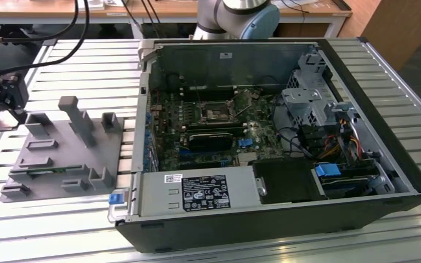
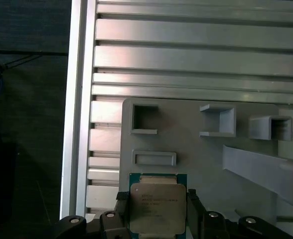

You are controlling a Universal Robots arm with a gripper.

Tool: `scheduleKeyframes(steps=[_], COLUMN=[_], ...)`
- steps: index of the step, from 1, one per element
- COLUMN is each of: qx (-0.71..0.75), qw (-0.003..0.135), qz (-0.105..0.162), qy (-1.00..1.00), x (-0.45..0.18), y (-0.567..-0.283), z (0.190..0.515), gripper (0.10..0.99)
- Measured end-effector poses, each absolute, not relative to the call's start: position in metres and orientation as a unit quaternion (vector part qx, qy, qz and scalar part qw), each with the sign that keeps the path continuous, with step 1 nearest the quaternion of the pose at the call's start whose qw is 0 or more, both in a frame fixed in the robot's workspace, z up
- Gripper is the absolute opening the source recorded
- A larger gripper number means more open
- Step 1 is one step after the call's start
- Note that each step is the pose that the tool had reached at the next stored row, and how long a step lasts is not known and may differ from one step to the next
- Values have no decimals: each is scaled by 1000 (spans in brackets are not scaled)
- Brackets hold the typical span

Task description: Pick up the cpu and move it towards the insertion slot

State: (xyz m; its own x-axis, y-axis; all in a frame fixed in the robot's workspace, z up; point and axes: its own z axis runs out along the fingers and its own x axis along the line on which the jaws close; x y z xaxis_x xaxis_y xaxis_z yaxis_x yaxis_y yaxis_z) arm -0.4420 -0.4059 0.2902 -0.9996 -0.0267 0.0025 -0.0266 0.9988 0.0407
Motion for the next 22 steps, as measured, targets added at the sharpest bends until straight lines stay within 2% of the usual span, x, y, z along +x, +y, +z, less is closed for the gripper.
scheduleKeyframes(steps=[22], qx=[13], qw=[2], qz=[-20], qy=[-1000], x=[-442], y=[-406], z=[309], gripper=[541])
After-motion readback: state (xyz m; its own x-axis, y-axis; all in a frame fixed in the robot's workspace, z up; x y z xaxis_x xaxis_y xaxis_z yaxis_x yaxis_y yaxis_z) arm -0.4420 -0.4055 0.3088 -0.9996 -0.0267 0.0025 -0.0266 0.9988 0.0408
